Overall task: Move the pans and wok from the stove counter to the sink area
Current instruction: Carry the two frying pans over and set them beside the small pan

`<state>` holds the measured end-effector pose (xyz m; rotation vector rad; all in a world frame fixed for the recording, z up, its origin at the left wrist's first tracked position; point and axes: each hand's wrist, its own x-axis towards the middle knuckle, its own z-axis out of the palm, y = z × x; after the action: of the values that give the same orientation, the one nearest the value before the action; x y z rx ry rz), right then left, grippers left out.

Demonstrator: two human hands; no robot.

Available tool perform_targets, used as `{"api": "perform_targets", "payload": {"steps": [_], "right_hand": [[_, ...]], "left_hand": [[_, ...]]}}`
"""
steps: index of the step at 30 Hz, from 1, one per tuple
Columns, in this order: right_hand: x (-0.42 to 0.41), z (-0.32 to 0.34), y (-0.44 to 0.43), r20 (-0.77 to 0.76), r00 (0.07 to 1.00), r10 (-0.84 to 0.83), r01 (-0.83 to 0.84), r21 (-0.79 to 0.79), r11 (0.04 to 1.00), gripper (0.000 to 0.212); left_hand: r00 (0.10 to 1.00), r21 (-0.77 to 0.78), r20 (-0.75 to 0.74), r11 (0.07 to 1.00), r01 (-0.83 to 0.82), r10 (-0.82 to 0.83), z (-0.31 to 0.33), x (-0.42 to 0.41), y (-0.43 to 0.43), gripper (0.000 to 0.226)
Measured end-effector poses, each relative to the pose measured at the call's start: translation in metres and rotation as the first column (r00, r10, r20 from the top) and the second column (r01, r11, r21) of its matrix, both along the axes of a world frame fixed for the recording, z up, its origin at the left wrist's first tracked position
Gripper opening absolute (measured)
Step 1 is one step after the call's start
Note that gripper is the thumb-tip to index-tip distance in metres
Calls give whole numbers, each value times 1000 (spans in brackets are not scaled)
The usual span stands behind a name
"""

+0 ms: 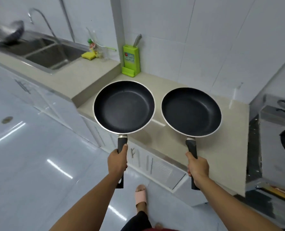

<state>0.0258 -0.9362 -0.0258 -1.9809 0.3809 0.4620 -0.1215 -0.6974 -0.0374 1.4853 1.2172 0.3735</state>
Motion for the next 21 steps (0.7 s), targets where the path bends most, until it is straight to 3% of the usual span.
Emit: {"api": "perform_targets", "payload": {"steps": [8,16,21], "right_hand": [[-50,15,92,-1,962,274,-274,74,959,37],[-102,24,209,42,890,454,-456,79,886,46],[-152,31,310,36,825,563,-564,96,820,39]], "left_hand": [[962,74,8,959,-274,274,7,-111,36,50],[839,8,20,839,-544,544,4,-204,100,44],[768,28,6,767,-641,641,4,-264,172,44]]}}
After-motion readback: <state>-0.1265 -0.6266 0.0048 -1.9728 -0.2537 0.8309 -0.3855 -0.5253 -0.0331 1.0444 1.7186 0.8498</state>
